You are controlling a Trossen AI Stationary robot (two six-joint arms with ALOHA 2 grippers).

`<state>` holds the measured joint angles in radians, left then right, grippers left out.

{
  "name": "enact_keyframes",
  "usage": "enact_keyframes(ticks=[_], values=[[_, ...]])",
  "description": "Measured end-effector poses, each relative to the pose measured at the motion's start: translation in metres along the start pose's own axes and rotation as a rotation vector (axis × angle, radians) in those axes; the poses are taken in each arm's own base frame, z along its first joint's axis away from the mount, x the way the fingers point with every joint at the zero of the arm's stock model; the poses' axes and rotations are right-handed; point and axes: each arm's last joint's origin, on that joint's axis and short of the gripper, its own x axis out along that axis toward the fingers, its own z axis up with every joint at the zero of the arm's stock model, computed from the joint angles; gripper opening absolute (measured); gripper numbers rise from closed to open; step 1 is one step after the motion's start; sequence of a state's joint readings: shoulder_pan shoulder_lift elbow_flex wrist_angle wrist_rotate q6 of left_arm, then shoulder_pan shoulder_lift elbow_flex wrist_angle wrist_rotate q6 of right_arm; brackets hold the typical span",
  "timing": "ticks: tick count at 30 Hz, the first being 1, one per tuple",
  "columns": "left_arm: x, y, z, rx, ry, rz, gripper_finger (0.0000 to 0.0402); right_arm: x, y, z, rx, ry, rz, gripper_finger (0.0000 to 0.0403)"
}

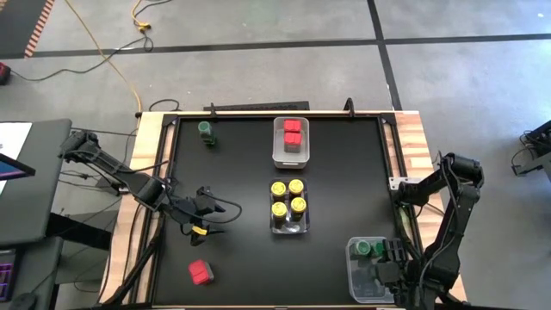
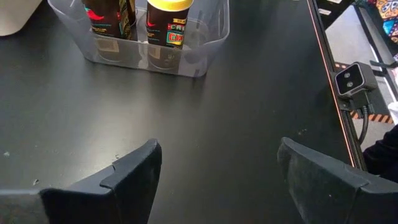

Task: Sort spices by type
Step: Put the bottom green seasoning bottle into the transparent bin

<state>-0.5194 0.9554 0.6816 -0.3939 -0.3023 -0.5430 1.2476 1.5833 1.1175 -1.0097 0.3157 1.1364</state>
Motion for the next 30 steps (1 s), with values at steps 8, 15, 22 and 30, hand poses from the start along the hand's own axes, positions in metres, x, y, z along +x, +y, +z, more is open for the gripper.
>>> enact_keyframes(ticks=[8,15,22,30], values=[[0.0,0.0,0.0,0.0,0.0,0.0,0.0308,0.0005,-0.0008,0.0013,0.004,0.001,-0.003,0.027],[0.0,0.0,0.0,0.0,0.0,0.0,0.0308,0.0005,-0.001,0.0012,0.002,0.002,-0.005,0.027],[0.0,0.0,0.0,0.0,0.0,0.0,0.0308,0.0005,-0.0011,0.0012,0.0,0.002,-0.006,0.027],[0.0,0.0,0.0001,0.0,0.0,0.0,0.0308,0.0006,-0.0012,0.0026,-0.013,-0.034,-0.018,0.027]])
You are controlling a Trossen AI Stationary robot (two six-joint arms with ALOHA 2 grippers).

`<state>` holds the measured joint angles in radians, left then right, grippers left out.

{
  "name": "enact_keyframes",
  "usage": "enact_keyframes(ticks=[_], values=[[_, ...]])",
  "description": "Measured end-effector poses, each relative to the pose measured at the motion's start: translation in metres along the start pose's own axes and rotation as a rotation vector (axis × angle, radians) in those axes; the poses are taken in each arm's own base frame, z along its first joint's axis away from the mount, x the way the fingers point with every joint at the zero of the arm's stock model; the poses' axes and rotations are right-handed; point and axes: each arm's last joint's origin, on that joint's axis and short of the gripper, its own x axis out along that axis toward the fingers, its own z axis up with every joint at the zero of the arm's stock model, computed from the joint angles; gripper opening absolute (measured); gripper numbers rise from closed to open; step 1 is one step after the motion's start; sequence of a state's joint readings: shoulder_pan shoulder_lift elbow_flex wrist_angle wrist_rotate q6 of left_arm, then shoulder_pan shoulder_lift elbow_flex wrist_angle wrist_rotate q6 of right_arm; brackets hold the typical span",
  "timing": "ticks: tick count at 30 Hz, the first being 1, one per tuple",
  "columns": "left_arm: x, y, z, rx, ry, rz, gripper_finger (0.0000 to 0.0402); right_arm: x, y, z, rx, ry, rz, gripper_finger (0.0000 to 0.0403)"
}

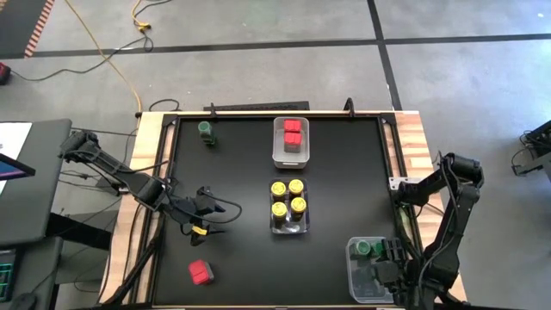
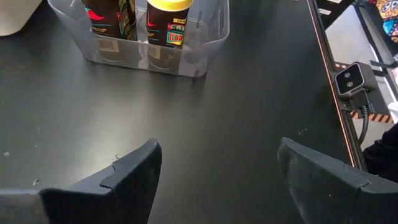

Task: Sort spices by type
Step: Put the bottom green seasoning bottle into the transparent bin

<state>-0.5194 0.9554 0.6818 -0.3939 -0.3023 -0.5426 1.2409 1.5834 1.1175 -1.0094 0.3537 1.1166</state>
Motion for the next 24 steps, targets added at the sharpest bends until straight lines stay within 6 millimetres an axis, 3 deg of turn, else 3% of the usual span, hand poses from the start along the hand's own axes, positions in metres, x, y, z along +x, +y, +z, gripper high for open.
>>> enact_keyframes(ticks=[24], values=[[0.0,0.0,0.0,0.0,0.0,0.0,0.0308,-0.0001,0.0014,0.0029,0.045,-0.072,-0.006,0.027]])
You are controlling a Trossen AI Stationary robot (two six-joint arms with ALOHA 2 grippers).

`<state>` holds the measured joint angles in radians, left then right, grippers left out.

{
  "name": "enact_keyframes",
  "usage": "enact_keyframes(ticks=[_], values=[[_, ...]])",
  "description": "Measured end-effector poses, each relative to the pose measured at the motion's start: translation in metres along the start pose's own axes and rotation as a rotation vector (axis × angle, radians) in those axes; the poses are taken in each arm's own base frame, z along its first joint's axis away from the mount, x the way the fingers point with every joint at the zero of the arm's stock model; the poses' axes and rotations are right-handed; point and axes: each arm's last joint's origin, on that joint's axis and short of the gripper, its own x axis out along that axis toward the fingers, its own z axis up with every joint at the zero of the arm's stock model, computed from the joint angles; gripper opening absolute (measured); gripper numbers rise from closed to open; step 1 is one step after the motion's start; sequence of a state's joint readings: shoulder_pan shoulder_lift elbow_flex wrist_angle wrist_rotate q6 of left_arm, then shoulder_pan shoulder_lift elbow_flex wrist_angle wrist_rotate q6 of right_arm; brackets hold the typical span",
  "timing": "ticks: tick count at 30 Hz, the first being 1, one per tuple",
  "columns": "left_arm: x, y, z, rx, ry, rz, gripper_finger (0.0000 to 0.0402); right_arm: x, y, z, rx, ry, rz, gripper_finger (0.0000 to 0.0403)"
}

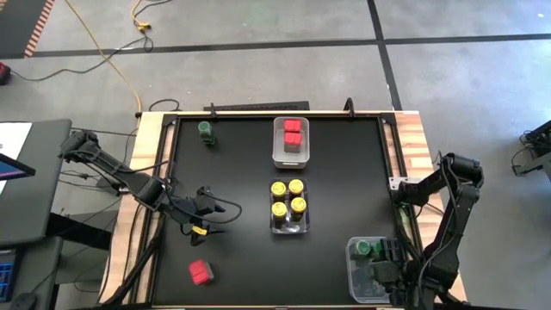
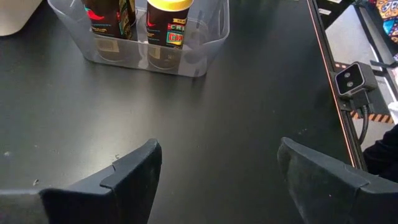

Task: Sort spices by type
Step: Put the bottom green seasoning bottle into the transparent bin, then put the red seasoning can into the white bin

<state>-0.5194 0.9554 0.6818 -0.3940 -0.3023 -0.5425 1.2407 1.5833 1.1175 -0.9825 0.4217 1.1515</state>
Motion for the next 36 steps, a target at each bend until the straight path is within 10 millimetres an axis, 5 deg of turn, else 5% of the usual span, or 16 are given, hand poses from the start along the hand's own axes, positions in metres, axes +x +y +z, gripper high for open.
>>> enact_keyframes(ticks=[10,18,25,36], values=[[0.0,0.0,0.0,0.0,0.0,0.0,0.0308,0.001,-0.001,0.003,0.016,-0.048,-0.021,0.0277],[0.0,0.0,0.0,-0.002,0.0,0.0,0.0308,0.003,-0.003,0.009,-0.025,-0.103,-0.052,0.0337],[0.0,0.0,0.0,-0.003,0.0,-0.001,0.0308,-0.001,-0.012,0.044,0.042,-0.307,-0.149,0.037],[0.0,0.0,0.0,-0.001,0.0,-0.001,0.0308,-0.013,-0.025,0.089,0.172,-0.346,-0.166,0.0369]])
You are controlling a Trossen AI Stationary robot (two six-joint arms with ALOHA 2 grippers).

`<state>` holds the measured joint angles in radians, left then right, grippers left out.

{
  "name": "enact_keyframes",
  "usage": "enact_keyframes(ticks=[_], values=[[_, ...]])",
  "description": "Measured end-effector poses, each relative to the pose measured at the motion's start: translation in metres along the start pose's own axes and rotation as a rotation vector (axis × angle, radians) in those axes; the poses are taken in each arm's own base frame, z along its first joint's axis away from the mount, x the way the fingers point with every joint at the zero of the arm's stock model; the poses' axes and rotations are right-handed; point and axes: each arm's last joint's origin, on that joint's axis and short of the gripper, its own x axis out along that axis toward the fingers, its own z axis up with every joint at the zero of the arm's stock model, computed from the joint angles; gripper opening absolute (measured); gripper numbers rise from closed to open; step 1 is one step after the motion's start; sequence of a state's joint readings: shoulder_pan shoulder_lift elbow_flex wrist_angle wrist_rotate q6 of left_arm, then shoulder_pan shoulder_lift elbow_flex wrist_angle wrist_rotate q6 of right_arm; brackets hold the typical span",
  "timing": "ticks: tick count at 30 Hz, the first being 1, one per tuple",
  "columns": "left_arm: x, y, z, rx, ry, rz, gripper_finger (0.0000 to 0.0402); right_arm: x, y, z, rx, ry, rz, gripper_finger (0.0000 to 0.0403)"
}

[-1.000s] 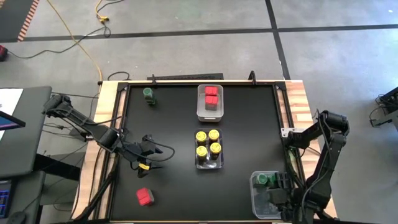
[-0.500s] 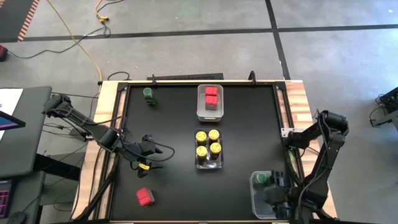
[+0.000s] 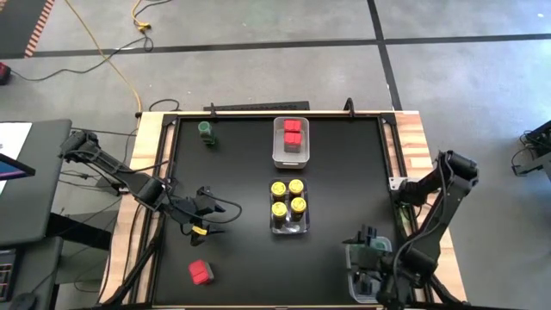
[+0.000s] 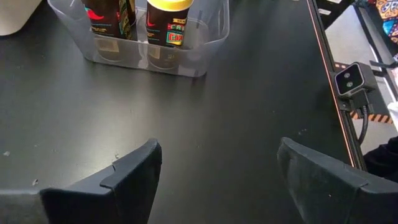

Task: Sort spices by type
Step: Put the red seasoning can into the white bin

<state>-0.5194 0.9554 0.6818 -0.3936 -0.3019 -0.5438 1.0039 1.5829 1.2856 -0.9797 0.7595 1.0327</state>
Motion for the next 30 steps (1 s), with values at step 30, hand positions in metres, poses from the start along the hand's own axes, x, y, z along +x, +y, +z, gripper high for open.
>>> enact_keyframes(ticks=[30], values=[[0.0,0.0,0.0,0.001,0.0,0.0,0.0308,0.027,-0.052,0.051,0.234,0.61,0.044,0.033]])
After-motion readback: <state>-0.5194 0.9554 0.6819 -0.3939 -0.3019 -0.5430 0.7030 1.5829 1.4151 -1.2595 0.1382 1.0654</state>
